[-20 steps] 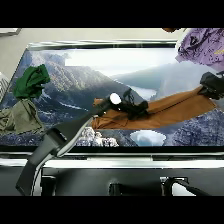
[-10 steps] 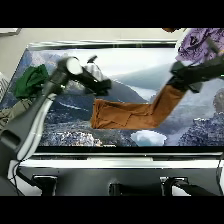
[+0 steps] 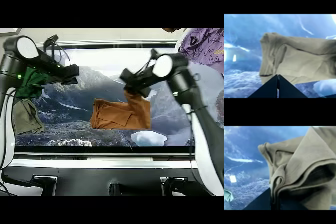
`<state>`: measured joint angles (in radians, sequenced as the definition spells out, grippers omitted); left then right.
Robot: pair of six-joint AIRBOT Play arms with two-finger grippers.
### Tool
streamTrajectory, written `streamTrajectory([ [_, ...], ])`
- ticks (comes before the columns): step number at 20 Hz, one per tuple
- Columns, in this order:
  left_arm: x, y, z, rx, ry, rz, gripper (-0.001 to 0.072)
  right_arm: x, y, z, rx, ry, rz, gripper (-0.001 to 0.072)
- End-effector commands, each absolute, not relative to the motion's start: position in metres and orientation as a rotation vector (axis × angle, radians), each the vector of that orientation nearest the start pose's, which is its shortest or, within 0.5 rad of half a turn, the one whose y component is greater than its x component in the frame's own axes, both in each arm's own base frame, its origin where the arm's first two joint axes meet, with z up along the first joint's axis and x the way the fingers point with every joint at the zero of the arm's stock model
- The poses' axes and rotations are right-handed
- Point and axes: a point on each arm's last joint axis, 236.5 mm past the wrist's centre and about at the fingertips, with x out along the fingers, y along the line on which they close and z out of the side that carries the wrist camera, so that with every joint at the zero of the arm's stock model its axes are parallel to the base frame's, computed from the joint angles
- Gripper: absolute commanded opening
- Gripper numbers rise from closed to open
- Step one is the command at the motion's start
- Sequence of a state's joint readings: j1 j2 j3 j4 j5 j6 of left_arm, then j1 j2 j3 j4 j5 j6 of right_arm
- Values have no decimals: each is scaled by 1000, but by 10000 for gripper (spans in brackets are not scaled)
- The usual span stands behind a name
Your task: Fold the clothes and pants, and hang the long-sleeved shirts on hangers.
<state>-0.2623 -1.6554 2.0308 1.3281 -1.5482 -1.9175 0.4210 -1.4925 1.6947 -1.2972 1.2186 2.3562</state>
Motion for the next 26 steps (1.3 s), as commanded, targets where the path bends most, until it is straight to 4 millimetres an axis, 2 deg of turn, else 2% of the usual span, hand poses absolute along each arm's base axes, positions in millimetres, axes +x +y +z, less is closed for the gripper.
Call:
streamTrajectory([
  [1, 444, -159, 137, -249, 1274, -225, 20, 424, 300, 98, 721, 1229, 144, 25],
  [6, 445, -138, 137, -264, 1281, -192, 20, 425, 332, 61, 732, 1268, 142, 26],
  [13, 447, -130, 139, -274, 1276, -179, 20, 416, 354, 24, 706, 1335, 136, 35],
  [14, 447, -130, 139, -274, 1276, -179, 20, 414, 357, 20, 702, 1348, 147, 98],
  [17, 447, -130, 139, -275, 1275, -179, 20, 406, 371, 25, 687, 1376, 244, 416],
  [18, 447, -130, 139, -275, 1275, -179, 20, 402, 374, 32, 672, 1373, 288, 472],
  [19, 447, -130, 139, -275, 1275, -179, 20, 401, 374, 42, 655, 1359, 324, 487],
  [21, 447, -130, 139, -275, 1275, -178, 20, 404, 366, 66, 612, 1287, 354, 487],
  [23, 447, -130, 139, -275, 1276, -178, 20, 415, 337, 96, 585, 1201, 330, 487],
  [24, 447, -130, 139, -275, 1276, -178, 20, 420, 317, 108, 604, 1186, 307, 490],
  [26, 447, -130, 139, -275, 1275, -178, 20, 438, 261, 131, 627, 1147, 273, 506],
])
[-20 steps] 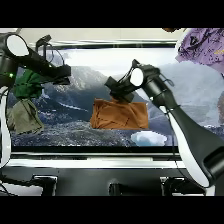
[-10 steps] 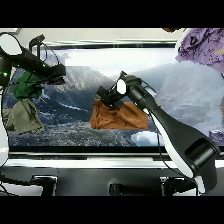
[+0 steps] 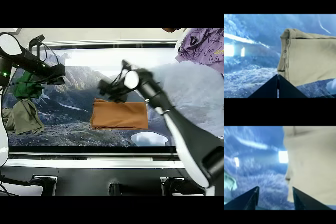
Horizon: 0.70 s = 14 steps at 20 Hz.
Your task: Fold the clothes and pants, and hang the long-sleeved shirts on hangers.
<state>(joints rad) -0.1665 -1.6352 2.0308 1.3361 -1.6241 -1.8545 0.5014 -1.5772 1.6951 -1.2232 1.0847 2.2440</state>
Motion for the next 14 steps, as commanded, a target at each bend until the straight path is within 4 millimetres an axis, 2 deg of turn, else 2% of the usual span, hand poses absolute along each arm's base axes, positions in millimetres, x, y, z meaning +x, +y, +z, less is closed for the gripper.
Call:
streamTrajectory([
  [1, 447, -129, 139, -276, 1275, -176, 20, 446, 227, 140, 628, 1131, 267, 505],
  [3, 448, -126, 139, -281, 1274, -170, 20, 454, 156, 146, 625, 1134, 265, 508],
  [4, 449, -123, 139, -286, 1274, -164, 20, 454, 120, 141, 621, 1145, 258, 540],
  [6, 450, -115, 139, -295, 1272, -150, 20, 447, 59, 114, 662, 1188, 227, 543],
  [7, 451, -111, 140, -300, 1270, -143, 21, 441, 42, 96, 701, 1211, 227, 542],
  [8, 451, -108, 140, -305, 1271, -136, 21, 433, 33, 77, 744, 1233, 248, 542],
  [10, 452, -99, 141, -316, 1267, -121, 20, 415, 32, 35, 828, 1272, 295, 541],
  [12, 453, -93, 141, -317, 1265, -114, 21, 399, 44, -8, 851, 1337, 321, 540],
  [14, 454, -86, 141, -315, 1262, -111, 21, 393, 59, -38, 917, 1369, 368, 538],
])
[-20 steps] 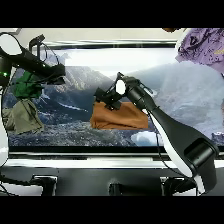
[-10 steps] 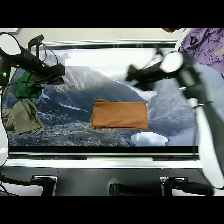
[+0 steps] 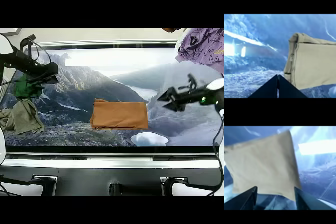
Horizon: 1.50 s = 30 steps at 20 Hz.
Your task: Fold the clothes and pants, and hang the long-sleeved shirts on hangers.
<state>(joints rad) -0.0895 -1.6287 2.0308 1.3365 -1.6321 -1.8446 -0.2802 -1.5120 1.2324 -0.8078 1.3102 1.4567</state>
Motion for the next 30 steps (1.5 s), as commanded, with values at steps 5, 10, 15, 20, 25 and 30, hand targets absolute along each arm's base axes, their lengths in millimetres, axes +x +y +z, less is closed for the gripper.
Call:
streamTrajectory([
  [5, 455, -81, 141, -322, 1260, -100, 21, 405, 69, -76, 1031, 1367, 395, 435],
  [10, 455, -81, 139, -323, 1263, -100, 21, 408, 70, -91, 1066, 1373, 388, 435],
  [15, 455, -81, 139, -322, 1263, -100, 21, 404, 93, -94, 1018, 1402, 430, 431],
  [20, 455, -81, 139, -322, 1263, -100, 20, 391, 126, -104, 920, 1478, 448, 170],
  [25, 455, -81, 139, -323, 1264, -99, 21, 428, 109, -75, 897, 1404, 425, 26],
  [30, 455, -81, 139, -322, 1263, -99, 21, 507, 38, 0, 812, 1194, 258, 25],
])
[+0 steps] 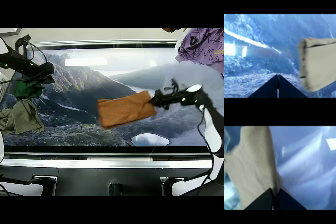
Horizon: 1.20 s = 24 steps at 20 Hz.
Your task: Fold the clothes and pants, and hang the long-sleeved shirts on hangers.
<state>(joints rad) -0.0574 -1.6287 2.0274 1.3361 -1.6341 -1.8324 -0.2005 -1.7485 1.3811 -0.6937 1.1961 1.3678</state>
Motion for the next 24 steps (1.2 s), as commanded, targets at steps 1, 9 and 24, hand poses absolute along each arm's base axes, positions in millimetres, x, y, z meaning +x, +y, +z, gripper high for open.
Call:
streamTrajectory([
  [1, 455, -81, 139, -322, 1263, -99, 21, 519, 20, 16, 803, 1150, 203, 25],
  [9, 455, -81, 139, -322, 1263, -99, 21, 552, -139, 121, 795, 813, -108, 25],
  [24, 455, -81, 139, -322, 1264, -99, 21, 321, -351, 55, 1030, 1031, -868, 24],
])
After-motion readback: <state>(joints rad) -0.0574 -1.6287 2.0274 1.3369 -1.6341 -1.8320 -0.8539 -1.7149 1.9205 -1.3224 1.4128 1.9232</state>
